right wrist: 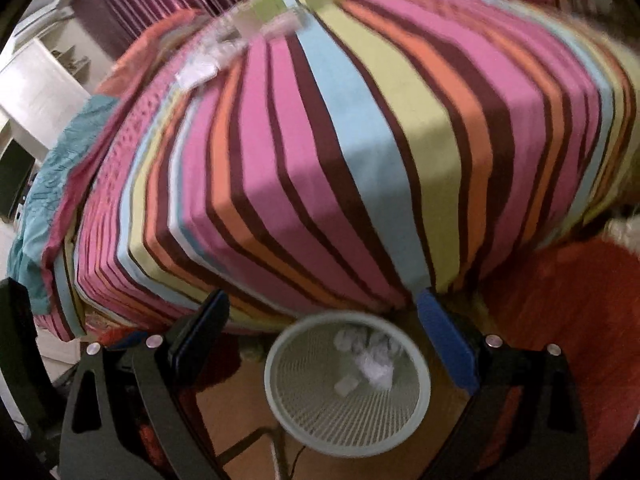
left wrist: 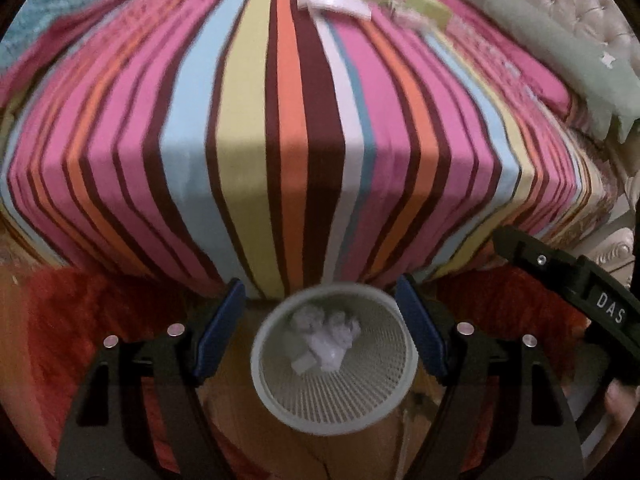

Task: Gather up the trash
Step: 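Raise both tools from the wastebasket toward the items on the bed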

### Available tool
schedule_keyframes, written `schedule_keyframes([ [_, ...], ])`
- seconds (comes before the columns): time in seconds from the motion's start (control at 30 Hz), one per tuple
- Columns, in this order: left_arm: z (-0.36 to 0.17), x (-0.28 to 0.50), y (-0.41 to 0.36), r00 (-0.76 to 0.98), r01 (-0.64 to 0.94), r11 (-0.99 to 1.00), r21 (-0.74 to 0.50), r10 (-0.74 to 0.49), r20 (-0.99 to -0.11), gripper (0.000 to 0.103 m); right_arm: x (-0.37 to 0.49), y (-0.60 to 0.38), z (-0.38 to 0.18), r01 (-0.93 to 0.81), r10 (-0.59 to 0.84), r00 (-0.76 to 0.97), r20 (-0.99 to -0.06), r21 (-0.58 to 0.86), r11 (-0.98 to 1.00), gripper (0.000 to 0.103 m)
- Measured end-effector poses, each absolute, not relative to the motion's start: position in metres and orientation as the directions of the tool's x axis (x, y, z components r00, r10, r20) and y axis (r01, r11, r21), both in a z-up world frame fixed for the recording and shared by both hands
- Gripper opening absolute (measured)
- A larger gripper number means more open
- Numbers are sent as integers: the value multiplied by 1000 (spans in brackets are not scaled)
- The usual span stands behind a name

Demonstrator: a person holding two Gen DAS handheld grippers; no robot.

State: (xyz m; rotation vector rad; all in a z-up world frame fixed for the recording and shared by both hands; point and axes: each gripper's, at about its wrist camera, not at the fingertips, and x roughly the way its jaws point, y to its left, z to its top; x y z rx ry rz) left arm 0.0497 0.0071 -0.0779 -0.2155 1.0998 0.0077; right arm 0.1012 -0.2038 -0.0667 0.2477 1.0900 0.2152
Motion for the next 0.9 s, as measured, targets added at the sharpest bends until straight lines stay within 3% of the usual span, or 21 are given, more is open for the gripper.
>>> schedule_keyframes([
  [0.9,-35,135,31,582,-146,965,-220,-96,-807,76,160,-189,-37,-117,237,565,-790,208,971,91],
])
